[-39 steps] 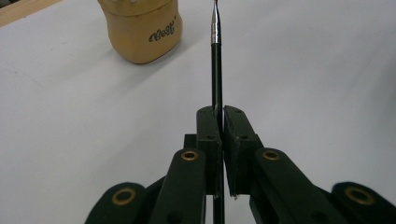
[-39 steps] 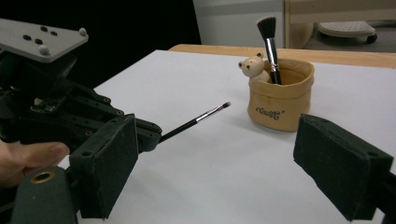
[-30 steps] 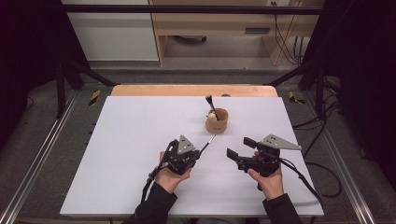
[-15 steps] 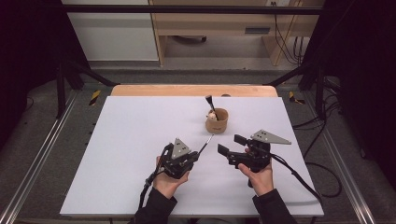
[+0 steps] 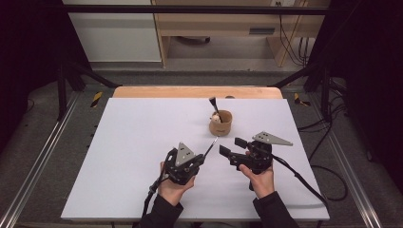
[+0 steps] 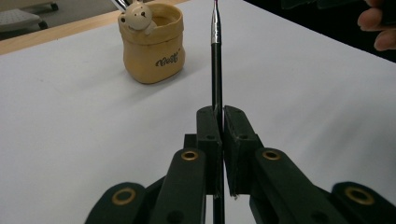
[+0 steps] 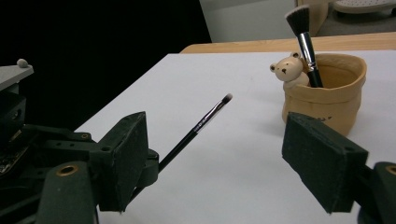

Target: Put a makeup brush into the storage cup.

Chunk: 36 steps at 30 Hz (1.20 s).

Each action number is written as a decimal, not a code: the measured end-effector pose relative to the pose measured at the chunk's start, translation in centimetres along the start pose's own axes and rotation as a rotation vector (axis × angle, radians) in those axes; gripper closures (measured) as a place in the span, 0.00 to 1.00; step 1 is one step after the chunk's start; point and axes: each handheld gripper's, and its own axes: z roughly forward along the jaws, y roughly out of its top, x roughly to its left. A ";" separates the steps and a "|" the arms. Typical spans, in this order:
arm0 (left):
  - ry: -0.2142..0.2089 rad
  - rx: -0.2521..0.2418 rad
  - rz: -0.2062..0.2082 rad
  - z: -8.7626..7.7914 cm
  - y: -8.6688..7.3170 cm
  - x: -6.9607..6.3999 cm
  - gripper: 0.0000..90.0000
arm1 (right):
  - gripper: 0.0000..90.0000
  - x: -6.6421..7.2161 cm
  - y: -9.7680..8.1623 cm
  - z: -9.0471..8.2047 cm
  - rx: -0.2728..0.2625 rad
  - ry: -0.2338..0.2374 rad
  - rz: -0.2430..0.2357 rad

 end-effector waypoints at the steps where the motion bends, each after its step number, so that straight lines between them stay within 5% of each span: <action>1: 0.000 -0.007 -0.003 0.0 0.0 -0.1 0.95 | 0.26 0.0 0.0 0.1 0.001 0.000 0.002; 36: -0.037 -0.090 0.018 -0.4 0.9 -3.1 0.95 | 0.52 0.3 -0.4 0.5 0.007 0.070 0.063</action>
